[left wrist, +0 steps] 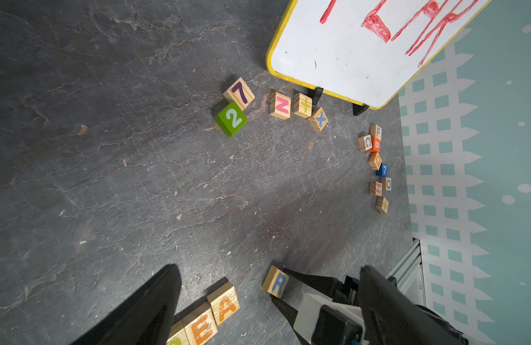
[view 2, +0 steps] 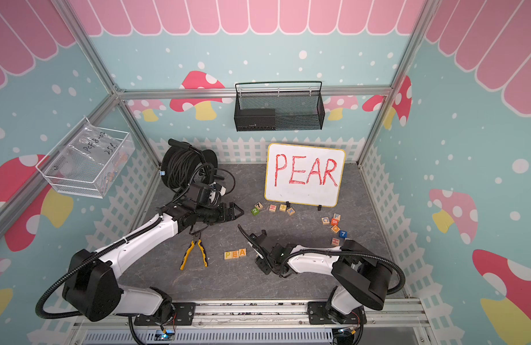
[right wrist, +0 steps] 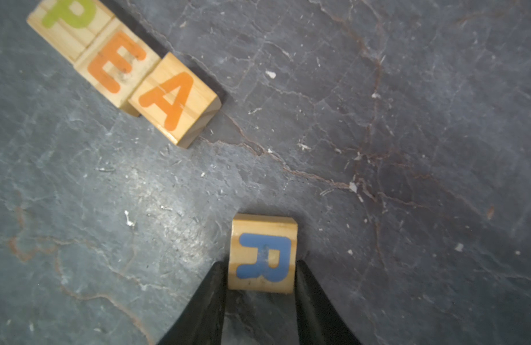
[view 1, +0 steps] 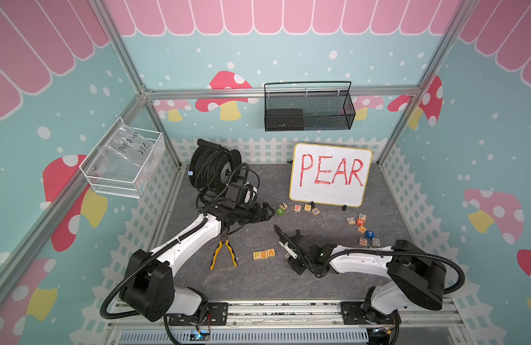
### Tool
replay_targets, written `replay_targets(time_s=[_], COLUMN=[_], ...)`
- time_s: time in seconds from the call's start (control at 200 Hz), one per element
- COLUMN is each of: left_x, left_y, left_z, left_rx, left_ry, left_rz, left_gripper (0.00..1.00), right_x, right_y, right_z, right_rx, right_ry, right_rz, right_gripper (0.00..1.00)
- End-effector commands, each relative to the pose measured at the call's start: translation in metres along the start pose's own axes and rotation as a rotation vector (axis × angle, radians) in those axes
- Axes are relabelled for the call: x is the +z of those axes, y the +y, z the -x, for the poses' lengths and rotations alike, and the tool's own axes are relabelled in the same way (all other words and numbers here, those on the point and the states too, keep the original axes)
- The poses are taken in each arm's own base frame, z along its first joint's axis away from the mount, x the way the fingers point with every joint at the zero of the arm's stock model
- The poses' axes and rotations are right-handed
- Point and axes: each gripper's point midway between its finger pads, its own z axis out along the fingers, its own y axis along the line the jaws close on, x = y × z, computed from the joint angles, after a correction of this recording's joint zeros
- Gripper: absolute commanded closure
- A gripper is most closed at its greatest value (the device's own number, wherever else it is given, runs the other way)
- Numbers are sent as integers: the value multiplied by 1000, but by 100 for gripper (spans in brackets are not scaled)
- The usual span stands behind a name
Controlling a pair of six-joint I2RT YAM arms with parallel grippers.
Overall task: Spell the uppercase word “pear” with letter blocks
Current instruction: Place the letter block at the center of the board.
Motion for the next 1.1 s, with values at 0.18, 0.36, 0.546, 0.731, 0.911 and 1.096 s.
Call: replay_targets(time_s=[0.18,0.36,0.546,0.731,0.911,1.096], left_x=[-9,-9,-11,-10,-10,-8], left_y=[-6,-6,-5,-3,-2,-1], left_z=[7,8,10,10,11,10], left_rx=[2,-5,-10,-17,-20,-25], left_ry=[-32,-30,-38,-36,-36,-30], left_rz=[-24,-31,-35,-32,-31,-31], left_gripper=[5,5,5,5,5,5], right_x=[-8,-9,-6,-2,-16,-46], right_y=[-10,-21,-34,-37,-30,-37], right_z=[-19,-27,-29,-24,-12,6], right_rx=[108,183,226,230,243,315], right_ry=[37,38,30,28,-32,-174], right_rz=[-60,-117,-202,-226,-168,-164], right_gripper=[48,48,48,48,48,46])
